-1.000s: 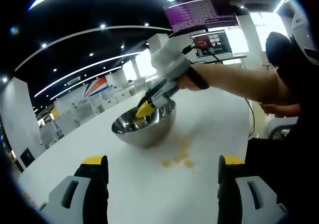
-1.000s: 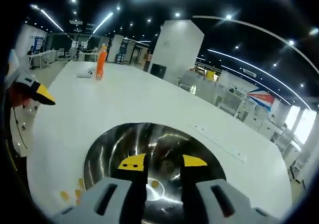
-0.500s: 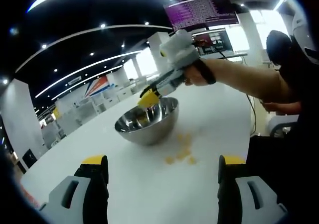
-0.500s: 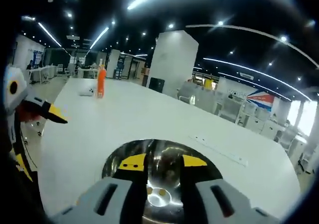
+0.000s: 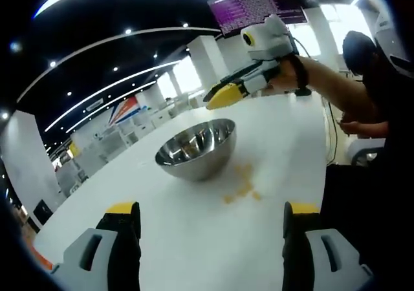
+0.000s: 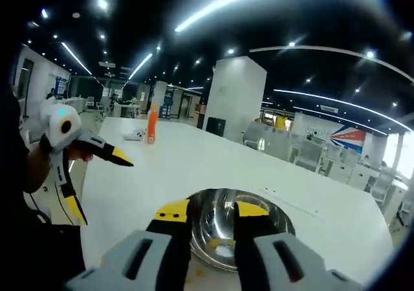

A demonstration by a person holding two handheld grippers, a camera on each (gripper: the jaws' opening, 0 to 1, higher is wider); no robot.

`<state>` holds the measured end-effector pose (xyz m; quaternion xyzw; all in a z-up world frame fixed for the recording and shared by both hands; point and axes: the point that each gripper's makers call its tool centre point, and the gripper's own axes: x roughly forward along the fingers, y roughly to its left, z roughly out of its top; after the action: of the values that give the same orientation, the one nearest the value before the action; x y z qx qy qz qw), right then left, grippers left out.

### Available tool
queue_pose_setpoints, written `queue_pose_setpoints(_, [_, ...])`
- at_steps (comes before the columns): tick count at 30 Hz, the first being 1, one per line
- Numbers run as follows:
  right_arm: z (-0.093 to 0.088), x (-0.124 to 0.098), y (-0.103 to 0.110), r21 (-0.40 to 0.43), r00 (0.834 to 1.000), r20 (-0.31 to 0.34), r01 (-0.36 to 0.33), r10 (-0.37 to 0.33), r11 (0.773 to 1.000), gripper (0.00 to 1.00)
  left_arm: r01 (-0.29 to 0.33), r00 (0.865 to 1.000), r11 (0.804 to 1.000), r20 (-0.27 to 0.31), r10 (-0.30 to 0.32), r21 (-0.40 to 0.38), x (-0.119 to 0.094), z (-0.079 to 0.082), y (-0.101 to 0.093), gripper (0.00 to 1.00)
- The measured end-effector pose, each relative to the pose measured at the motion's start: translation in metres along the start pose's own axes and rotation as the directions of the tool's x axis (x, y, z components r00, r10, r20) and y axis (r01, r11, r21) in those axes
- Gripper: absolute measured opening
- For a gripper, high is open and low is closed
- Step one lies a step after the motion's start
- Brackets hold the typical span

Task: Pick up the QQ candy scattered on the table and place it into the stainless steel bowl on the table

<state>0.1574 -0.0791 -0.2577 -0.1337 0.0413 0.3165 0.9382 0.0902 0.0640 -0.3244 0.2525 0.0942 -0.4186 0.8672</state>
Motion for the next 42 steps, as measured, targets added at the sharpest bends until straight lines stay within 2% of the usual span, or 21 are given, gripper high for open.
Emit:
queue_pose_setpoints(2, [-0.003, -0.002, -0.001, 0.002, 1.000, -0.003, 0.003, -0.003, 1.000, 0.24, 0.018, 1.000, 1.000, -0.011, -0.017, 0.023, -0.002, -0.003, 0.001, 0.91])
queue_pose_setpoints(13, [-0.025, -0.015, 0.006, 0.030, 1.000, -0.027, 0.005, -0.004, 1.000, 0.24, 0.048, 0.999, 0.999, -0.011, -0.048, 0.013, -0.016, -0.011, 0.013, 0.91])
queue_pose_setpoints(22, [-0.033, -0.029, 0.014, 0.069, 0.999, -0.027, -0.014, 0.016, 0.998, 0.24, 0.037, 0.999, 0.999, -0.025, -0.037, -0.008, -0.012, -0.021, 0.018, 0.90])
queue_pose_setpoints(28, [-0.029, -0.041, 0.041, 0.034, 0.995, -0.034, -0.091, 0.093, 0.995, 0.24, 0.035, 0.999, 0.999, -0.033, -0.036, -0.011, -0.009, -0.023, 0.016, 0.90])
queue_pose_setpoints(31, [-0.037, -0.044, 0.065, -0.016, 0.980, -0.083, -0.182, 0.180, 0.983, 0.24, 0.031, 0.999, 0.999, -0.031, -0.032, -0.003, -0.010, -0.020, 0.015, 0.90])
queue_pose_setpoints(35, [-0.049, -0.042, 0.086, -0.072, 0.966, -0.134, -0.232, 0.221, 0.970, 0.24, 0.030, 0.999, 1.000, -0.025, -0.030, 0.002, -0.012, -0.017, 0.015, 0.90])
queue_pose_setpoints(39, [-0.051, -0.041, 0.101, -0.059, 0.956, -0.129, -0.272, 0.263, 0.960, 0.24, 0.039, 0.999, 0.999, -0.009, -0.039, -0.005, -0.014, -0.012, 0.014, 0.90])
queue_pose_setpoints(42, [-0.059, -0.034, 0.112, -0.042, 0.950, -0.135, -0.290, 0.283, 0.956, 0.24, 0.040, 0.999, 0.999, -0.007, -0.040, 0.001, -0.015, -0.010, 0.014, 0.91])
